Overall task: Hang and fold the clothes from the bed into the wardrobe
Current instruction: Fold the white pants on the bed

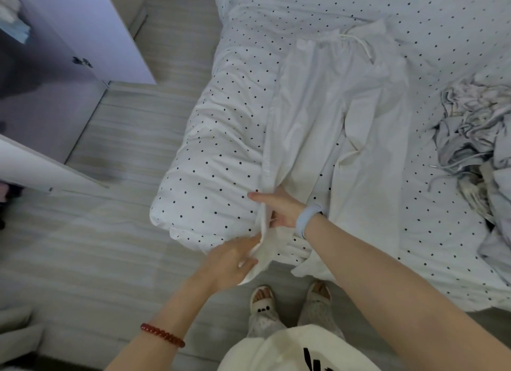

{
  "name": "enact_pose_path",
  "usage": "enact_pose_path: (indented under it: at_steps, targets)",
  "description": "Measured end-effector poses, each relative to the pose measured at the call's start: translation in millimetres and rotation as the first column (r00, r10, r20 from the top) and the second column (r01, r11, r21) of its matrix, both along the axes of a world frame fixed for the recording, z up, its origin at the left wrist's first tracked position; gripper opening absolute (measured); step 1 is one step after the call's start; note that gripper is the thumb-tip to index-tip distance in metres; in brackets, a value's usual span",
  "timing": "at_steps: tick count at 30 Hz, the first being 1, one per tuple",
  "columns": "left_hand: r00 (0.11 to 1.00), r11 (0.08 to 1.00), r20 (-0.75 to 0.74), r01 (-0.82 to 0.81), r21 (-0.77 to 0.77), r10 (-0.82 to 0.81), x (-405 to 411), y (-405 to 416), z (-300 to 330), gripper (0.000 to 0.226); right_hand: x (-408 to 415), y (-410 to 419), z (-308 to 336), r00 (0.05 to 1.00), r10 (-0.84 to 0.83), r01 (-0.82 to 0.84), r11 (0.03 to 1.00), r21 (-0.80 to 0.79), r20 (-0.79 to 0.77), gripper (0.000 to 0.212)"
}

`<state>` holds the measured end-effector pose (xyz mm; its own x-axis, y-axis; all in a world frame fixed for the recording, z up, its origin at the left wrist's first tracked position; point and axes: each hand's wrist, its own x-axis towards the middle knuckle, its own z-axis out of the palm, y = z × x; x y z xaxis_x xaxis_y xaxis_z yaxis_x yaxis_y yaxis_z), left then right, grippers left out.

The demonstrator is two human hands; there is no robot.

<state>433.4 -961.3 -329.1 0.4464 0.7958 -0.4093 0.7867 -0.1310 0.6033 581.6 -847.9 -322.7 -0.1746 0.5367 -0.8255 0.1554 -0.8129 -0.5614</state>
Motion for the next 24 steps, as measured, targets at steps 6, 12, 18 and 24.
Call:
enact_pose_path:
  at_steps: [6,12,18,24]
  targets:
    - [0.999,0.860,0.027,-0.015,-0.510,0.033,4.3,-18.5,-0.5,0.066,5.4,-1.3,-0.6,0.986,-0.054,0.015,0.970,0.241,0.156,0.040]
    - [0.909,0.834,-0.048,-0.401,-0.379,0.415,13.8,22.6,-7.1,0.028,59.1,-54.6,-0.2,0.954,0.013,-0.109,0.946,0.306,0.300,0.018]
    - [0.584,0.604,0.251,-0.550,-0.578,0.772,81.6,111.1,32.1,0.026,81.2,-83.0,-3.7,0.957,0.127,-0.214,0.914,0.344,0.261,0.027]
    - [0.421,0.456,0.205,-0.674,-0.582,0.884,153.1,155.1,25.9,0.017,125.5,-94.7,7.3,0.980,0.047,-0.125,0.902,0.414,0.193,0.018]
